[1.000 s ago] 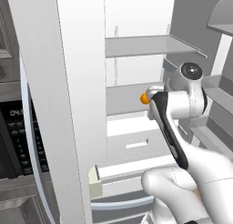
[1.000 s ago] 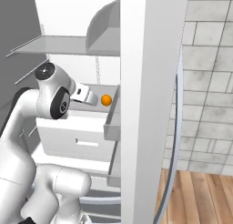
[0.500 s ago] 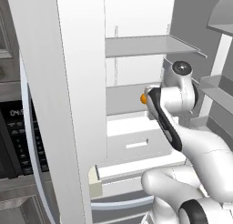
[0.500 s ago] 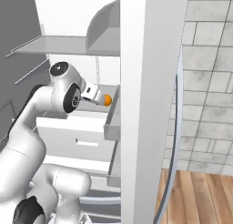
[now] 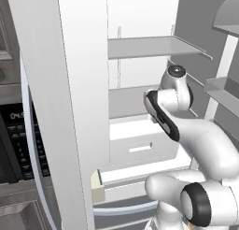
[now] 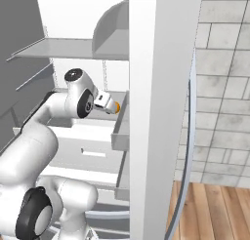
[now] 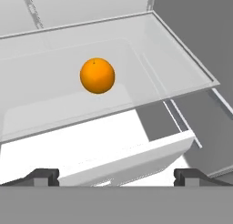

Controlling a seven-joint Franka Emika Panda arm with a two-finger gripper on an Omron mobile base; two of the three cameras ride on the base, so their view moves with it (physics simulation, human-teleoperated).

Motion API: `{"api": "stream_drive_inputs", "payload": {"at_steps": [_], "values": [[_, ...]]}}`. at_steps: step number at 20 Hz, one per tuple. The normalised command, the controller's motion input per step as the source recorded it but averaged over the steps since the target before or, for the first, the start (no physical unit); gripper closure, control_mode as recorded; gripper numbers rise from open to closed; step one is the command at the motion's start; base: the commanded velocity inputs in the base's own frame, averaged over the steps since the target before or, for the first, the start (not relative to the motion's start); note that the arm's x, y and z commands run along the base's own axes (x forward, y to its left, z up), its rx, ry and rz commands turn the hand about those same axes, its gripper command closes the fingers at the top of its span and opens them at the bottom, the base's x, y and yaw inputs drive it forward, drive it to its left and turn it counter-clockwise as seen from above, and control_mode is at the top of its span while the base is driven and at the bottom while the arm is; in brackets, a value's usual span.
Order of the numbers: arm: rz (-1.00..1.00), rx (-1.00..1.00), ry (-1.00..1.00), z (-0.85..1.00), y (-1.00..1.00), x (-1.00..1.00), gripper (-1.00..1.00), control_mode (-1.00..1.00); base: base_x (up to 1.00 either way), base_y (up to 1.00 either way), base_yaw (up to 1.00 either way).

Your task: Retrieve the kiwi and orange from the fridge and place them into the bowl on the dining table.

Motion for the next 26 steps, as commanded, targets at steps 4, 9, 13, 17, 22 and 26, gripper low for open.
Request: {"api": "stream_drive_inputs", "payload": {"at_steps": [4, 9, 13, 17, 22, 26], "values": [[0.00, 0.00, 0.00, -0.34, 0.00, 0.28, -1.00, -1.00, 0.00, 0.00, 0.00], [0.00, 0.00, 0.00, -0.25, 0.00, 0.30, -1.00, -1.00, 0.00, 0.00, 0.00], [-0.01, 0.00, 0.00, -0.11, 0.00, 0.36, -1.00, -1.00, 0.00, 0.00, 0.00], [-0.02, 0.00, 0.00, -0.05, 0.00, 0.38, -1.00, -1.00, 0.00, 0.00, 0.00], [-0.02, 0.00, 0.00, -0.05, -0.02, 0.38, -1.00, -1.00, 0.00, 0.00, 0.00], [-0.02, 0.00, 0.00, -0.09, -0.05, 0.37, -1.00, -1.00, 0.00, 0.00, 0.00]]}}
